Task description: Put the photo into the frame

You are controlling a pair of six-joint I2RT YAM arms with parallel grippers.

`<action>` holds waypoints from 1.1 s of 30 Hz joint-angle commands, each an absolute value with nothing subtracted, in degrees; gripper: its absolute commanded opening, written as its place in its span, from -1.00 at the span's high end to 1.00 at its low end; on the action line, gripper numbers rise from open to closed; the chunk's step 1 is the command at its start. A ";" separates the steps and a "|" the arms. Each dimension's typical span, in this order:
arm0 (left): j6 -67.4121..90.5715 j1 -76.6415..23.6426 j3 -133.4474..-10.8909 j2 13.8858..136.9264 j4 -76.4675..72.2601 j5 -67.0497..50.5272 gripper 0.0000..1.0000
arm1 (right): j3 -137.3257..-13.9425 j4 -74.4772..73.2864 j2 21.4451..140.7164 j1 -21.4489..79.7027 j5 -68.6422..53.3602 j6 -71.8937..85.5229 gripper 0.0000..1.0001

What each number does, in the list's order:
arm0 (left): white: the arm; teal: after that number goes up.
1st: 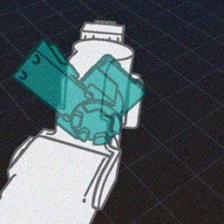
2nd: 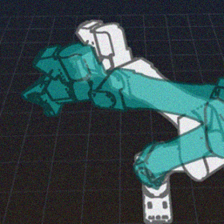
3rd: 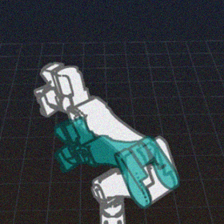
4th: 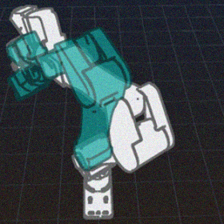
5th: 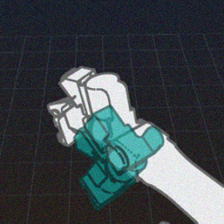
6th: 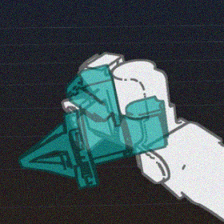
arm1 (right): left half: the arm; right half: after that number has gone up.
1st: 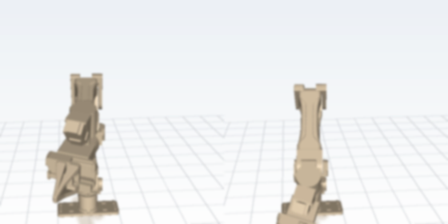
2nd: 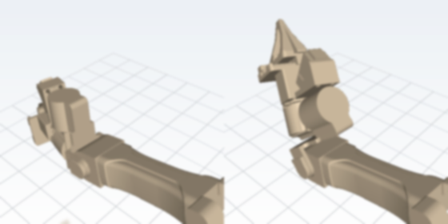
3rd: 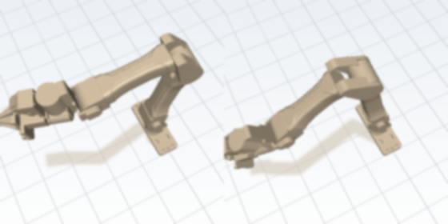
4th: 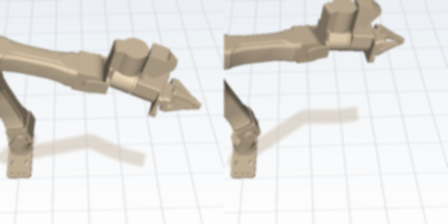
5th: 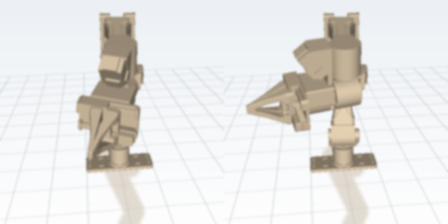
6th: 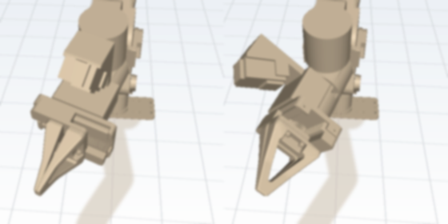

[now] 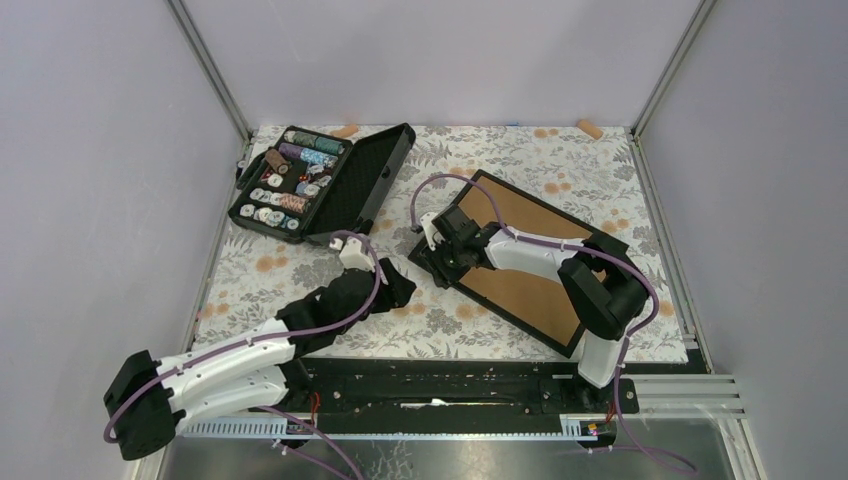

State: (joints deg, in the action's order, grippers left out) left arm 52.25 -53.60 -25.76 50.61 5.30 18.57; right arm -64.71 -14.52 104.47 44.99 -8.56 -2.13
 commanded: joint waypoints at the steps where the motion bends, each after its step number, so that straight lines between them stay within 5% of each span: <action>1: 51.76 -53.80 -26.44 47.60 8.30 21.18 -0.32 | -64.98 -19.84 106.86 47.19 -9.68 -3.55 0.01; 9: 54.45 -52.28 -26.01 43.24 13.75 20.61 -0.40 | -62.17 -19.96 108.63 53.15 -5.78 -15.38 0.36; 19: 62.47 -37.60 -18.01 44.61 6.73 -6.10 -0.30 | -52.56 -21.89 99.22 56.34 -10.46 -21.32 0.77; 21: 64.26 -37.36 -17.58 48.29 3.93 -9.03 -0.27 | -51.29 -19.92 96.52 56.29 -10.73 -19.54 0.72; 25: 68.26 -37.73 -20.26 55.84 3.25 -9.54 -0.16 | -54.56 -20.54 93.42 56.33 -8.81 -10.70 0.00; 27: 72.13 -38.07 -20.64 57.97 3.13 -8.46 -0.16 | -56.23 -21.12 91.72 56.34 -5.38 -4.86 -0.19; 29: 76.33 -39.37 -20.81 59.41 3.08 -6.49 -0.14 | -58.56 -22.81 90.67 56.25 -1.33 0.31 -0.24; 33: 83.94 -43.68 -21.00 61.54 2.76 -0.89 -0.12 | -64.43 -27.66 92.40 56.25 3.11 8.29 -0.02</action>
State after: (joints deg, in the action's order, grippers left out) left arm 73.97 -40.66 -18.70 60.27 6.04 -5.41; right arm -57.34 -22.76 93.60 55.88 -2.44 -2.98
